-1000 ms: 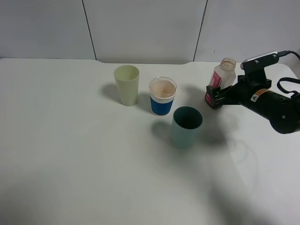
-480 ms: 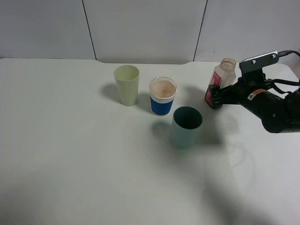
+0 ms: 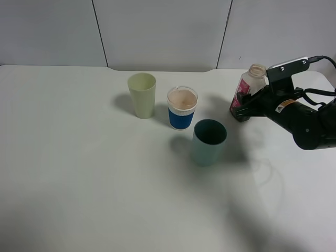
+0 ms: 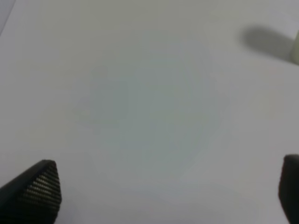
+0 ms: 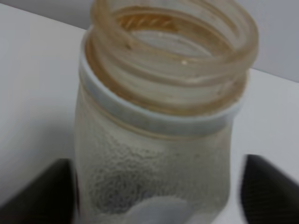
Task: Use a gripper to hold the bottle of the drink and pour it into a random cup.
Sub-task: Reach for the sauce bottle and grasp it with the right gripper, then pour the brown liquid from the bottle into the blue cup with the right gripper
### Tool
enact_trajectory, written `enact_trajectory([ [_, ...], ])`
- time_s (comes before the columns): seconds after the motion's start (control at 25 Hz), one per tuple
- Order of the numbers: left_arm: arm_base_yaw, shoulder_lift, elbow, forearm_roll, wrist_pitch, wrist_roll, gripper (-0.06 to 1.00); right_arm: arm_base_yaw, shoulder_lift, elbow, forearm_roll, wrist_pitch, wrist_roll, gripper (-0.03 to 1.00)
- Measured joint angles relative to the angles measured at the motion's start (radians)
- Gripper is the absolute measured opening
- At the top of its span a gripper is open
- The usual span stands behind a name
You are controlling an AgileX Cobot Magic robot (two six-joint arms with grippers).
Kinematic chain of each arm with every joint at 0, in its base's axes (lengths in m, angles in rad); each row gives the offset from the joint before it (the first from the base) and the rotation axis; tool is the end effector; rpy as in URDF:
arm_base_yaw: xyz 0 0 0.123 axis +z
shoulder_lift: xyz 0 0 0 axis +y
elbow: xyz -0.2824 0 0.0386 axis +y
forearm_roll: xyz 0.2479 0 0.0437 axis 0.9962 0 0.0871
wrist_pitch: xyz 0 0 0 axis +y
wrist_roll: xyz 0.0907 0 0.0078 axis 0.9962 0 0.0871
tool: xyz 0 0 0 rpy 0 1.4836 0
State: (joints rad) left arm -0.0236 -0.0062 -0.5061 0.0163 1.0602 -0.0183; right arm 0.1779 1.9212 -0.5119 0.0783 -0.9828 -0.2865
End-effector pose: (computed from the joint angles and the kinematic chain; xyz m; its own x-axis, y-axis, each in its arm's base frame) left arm -0.0065 0.0014 0.2789 -0.4445 0.0002 -0.8958 0.0063 1.0000 -0.0029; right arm 0.2981 0.0476 0.1069 -0.2913 -0.2963 -0.9096 -0.1919 0.9496 -0.2479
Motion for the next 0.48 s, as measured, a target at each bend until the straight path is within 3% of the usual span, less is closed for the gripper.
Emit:
enact_trajectory([
  [0.12,0.000,0.000,0.000,0.000,0.000,0.000,0.93,0.000,0.000,0.000,-0.003,0.001,0.011,0.39],
  [0.48,0.000,0.000,0.000,0.000,0.000,0.000,0.93,0.000,0.000,0.000,0.000,0.001,0.014,0.37],
])
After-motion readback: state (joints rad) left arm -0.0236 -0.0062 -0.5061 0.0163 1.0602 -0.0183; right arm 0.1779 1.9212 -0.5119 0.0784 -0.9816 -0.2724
